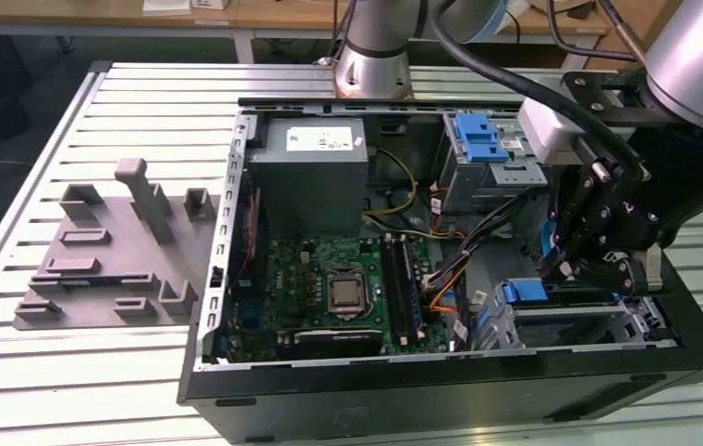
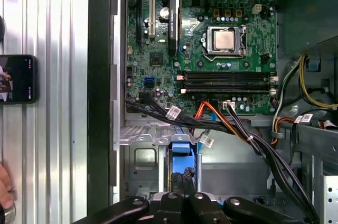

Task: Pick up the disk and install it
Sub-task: 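Insert the disk into the insertion slot, then insert the first disk wire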

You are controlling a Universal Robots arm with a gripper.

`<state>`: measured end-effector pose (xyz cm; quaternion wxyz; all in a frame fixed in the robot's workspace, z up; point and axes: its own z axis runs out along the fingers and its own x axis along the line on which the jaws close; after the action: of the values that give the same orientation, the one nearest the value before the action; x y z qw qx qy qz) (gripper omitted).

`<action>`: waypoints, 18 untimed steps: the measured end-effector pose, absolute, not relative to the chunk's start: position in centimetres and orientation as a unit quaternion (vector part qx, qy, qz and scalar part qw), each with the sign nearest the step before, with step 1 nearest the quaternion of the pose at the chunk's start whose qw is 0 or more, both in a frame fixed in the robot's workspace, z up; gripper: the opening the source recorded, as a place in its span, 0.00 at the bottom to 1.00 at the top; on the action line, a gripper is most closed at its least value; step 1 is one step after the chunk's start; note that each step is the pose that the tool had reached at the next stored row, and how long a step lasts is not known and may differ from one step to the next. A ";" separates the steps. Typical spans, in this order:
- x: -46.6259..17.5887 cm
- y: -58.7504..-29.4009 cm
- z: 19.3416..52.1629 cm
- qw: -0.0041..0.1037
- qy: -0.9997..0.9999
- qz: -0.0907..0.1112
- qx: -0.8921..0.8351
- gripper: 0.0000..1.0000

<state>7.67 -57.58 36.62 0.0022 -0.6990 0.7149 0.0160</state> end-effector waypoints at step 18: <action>9.7 -57.6 36.5 0.002 0.715 0.017 -0.699 0.11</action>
<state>9.74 -57.58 36.55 0.0017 -0.6990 0.7150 0.0167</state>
